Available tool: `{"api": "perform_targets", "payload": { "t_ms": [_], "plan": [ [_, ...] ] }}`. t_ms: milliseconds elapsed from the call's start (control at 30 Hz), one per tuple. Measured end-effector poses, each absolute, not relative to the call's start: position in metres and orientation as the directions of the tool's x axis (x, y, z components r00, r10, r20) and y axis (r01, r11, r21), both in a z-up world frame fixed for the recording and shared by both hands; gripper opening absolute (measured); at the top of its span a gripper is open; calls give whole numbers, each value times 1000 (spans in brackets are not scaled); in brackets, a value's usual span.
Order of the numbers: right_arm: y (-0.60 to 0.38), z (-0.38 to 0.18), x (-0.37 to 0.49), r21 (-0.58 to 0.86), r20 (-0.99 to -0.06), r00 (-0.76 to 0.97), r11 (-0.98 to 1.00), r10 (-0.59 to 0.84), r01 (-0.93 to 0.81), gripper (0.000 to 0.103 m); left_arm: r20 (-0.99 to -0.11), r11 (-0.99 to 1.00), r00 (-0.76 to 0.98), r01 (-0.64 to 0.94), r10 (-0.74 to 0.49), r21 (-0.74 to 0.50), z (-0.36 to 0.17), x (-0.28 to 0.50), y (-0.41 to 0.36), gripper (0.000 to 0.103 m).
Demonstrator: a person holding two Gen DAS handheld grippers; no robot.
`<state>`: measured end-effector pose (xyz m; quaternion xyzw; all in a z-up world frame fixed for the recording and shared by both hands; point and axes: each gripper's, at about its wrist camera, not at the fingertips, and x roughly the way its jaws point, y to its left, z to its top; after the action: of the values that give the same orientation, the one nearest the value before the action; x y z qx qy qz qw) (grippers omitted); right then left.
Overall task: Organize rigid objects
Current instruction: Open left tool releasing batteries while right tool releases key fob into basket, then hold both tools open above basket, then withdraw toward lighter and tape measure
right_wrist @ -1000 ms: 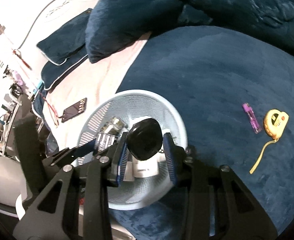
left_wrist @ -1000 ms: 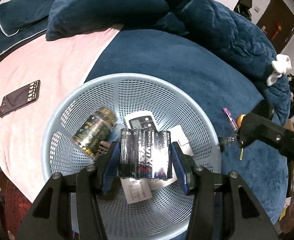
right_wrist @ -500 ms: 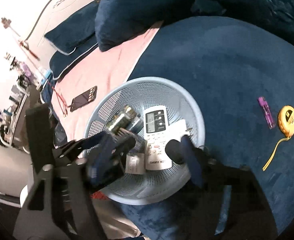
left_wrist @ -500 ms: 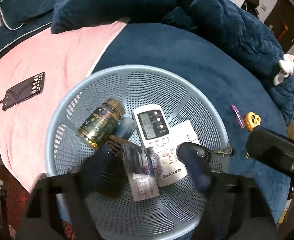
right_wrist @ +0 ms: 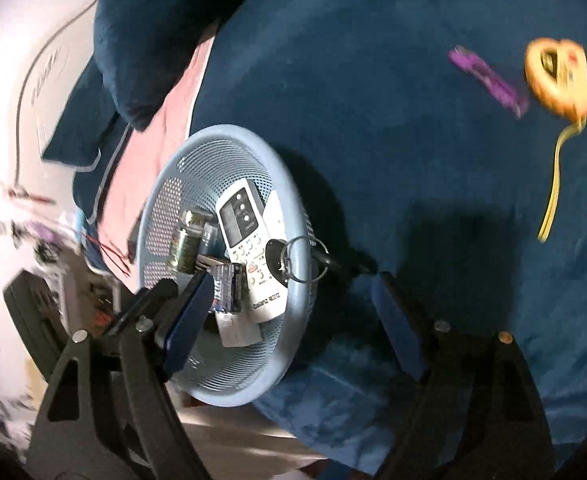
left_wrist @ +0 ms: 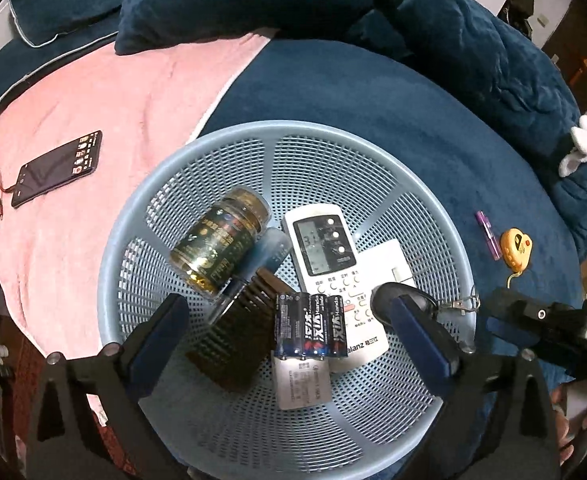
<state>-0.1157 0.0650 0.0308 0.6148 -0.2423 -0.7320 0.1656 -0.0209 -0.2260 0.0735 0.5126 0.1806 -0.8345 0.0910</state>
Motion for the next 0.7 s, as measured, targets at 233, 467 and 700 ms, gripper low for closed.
{"api": "perform_targets", "payload": {
  "t_ms": [233,467,700],
  "plan": [
    [65,18,-112,664,-747,-170,-733,-643,-148,79,-893,-922,-449,328,40,-206,72,-23,-225,101],
    [58,3,-115,713,-701,-173,-676,-692,-185,76,-896,-925,-443,322,41,-201,71,-23,-224,101],
    [72,-12,-120,791,-612,-290,-563,-735,-240,63,-898,-928,-438,317,39,-195,69,-23,-223,101]
  ]
}}
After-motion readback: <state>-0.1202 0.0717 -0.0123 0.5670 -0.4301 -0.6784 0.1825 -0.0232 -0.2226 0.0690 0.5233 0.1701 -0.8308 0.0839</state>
